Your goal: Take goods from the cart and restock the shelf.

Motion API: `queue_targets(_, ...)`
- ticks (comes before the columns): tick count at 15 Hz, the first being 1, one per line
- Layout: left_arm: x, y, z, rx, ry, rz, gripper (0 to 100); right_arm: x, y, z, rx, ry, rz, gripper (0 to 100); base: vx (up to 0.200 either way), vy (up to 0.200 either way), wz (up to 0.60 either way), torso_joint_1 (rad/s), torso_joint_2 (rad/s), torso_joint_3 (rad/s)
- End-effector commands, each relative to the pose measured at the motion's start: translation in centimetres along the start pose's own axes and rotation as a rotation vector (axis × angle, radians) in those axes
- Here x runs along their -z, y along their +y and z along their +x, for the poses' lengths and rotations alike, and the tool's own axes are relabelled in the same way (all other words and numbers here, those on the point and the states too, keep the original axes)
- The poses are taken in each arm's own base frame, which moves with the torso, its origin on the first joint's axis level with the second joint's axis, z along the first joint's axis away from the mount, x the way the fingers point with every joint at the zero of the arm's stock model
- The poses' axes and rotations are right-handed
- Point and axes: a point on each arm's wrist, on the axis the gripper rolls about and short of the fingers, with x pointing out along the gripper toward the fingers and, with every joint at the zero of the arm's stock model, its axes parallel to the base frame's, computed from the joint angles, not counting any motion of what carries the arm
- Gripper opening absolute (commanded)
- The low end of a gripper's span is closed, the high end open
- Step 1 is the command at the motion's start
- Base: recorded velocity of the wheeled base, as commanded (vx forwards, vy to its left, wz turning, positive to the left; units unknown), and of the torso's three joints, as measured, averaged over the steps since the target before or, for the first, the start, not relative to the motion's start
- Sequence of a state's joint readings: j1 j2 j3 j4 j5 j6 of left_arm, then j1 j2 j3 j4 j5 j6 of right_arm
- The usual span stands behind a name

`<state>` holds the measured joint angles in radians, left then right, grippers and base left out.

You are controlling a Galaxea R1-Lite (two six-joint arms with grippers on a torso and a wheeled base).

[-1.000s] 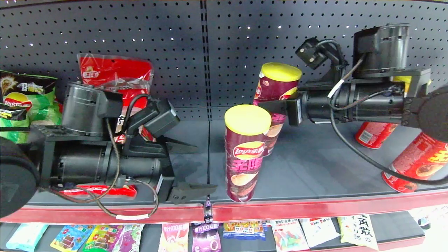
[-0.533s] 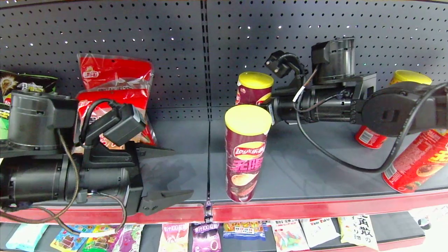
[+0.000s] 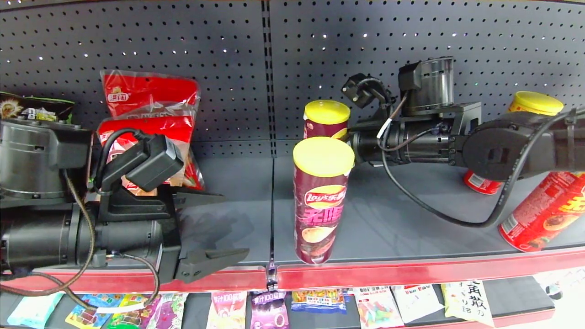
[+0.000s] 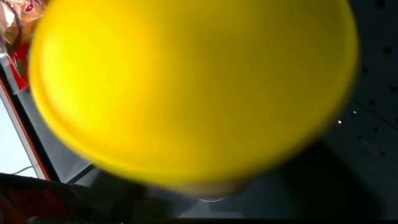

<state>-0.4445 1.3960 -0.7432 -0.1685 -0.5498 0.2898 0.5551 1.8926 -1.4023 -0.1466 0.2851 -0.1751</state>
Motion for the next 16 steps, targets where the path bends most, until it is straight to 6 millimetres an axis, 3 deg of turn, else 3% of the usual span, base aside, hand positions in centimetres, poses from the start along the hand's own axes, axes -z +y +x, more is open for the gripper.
queue_targets(1,0.0,0.0,0.0,-0.002,0.001,-0.001,100,-0.3,0.1,-0.7,0.003,-0.008,-0.001,100,0.0,0.0,0.0,0.0,0.0,0.0)
queue_targets(5,0.0,0.1,0.1,0.001,0.003,0.0,100,0.1,0.9,-3.3,0.007,0.001,0.004,100,0.0,0.0,0.0,0.0,0.0,0.0)
queue_targets(11,0.6,0.8,1.8,-0.017,0.058,-0.014,100,2.0,1.2,-10.1,0.152,0.03,0.03,100,0.0,0.0,0.0,0.0,0.0,0.0)
queue_targets(13,1.0,0.7,2.8,0.008,0.082,-0.016,100,3.1,2.1,-12.3,0.153,0.039,0.034,100,0.0,0.0,0.0,0.0,0.0,0.0)
queue_targets(16,1.7,0.6,5.4,0.063,0.14,-0.016,100,5.9,5.5,-17.3,0.087,0.022,0.018,100,0.0,0.0,0.0,0.0,0.0,0.0)
